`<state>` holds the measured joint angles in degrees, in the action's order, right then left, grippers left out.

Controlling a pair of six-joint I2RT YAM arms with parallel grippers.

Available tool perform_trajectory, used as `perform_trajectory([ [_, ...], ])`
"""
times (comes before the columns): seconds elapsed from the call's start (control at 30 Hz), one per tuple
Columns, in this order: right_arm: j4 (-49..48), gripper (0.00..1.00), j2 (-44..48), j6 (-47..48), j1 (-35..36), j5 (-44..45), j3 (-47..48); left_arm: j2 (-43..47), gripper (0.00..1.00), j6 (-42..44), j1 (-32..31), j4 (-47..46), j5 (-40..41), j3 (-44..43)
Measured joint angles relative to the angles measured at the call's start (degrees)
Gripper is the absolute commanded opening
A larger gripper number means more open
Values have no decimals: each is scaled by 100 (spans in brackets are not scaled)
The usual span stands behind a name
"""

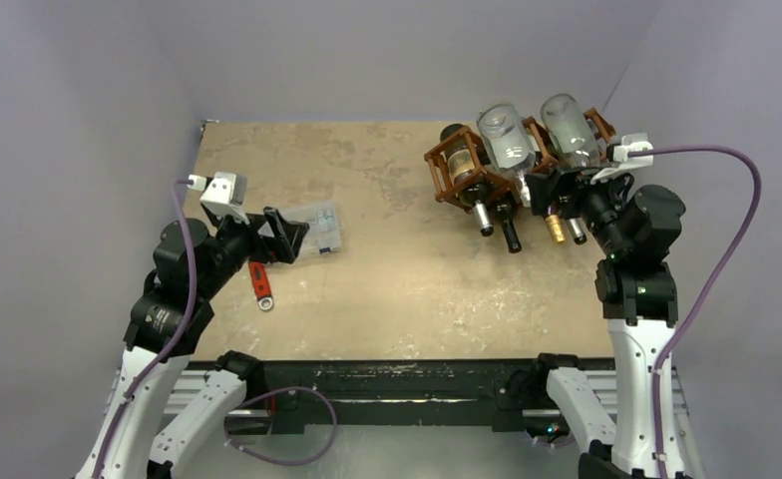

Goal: Take the wine bottle off the wine rack
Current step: Pick up the wine bottle from the wine rack.

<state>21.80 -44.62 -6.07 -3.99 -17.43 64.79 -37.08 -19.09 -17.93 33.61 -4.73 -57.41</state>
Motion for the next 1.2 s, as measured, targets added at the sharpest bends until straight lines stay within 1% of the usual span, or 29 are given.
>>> perform_trajectory([
  [0.03, -20, 99, -11, -17, 0, 2, -7, 11, 89, -11, 0, -4, -76, -15],
  [0.07, -35, 99, -24, -39, 0, 0, -22, 20, 88, -9, 0, -26, -208, -35],
  [0.2, -39, 99, -55, -28, 0, -92, -26, -24, 90, 20, -2, -361, -798, -33],
  [0.33, -31, 99, -144, 232, 0, -527, -26, -271, 91, 22, 0, -732, -1163, -11],
  [0.47, 138, 99, -310, 940, 0, -1314, -26, -492, 94, 26, 0, -1034, -1453, 286],
  [0.53, 415, 99, -444, 1637, 0, -1921, -9, -616, 96, 63, 0, -1021, -1611, 376],
  [0.57, 533, 99, -492, 1849, 0, -2146, -2, -662, 99, 68, 0, -1010, -1659, 389],
  [0.63, 876, 99, -647, 2424, 2, -2603, 37, -699, 100, 92, 0, -1003, -1742, 422],
  [0.73, 1165, 99, -844, 2916, 0, -2918, 101, -645, 100, 240, 0, -927, -1757, 444],
  [0.93, 1145, 99, -1239, 3117, 0, -2955, 114, -455, 100, 385, 0, -859, -1694, 597],
  [1.2, 813, 99, -1749, 2968, 107, -2304, 114, -601, 100, 385, 0, -859, -1700, 621],
])
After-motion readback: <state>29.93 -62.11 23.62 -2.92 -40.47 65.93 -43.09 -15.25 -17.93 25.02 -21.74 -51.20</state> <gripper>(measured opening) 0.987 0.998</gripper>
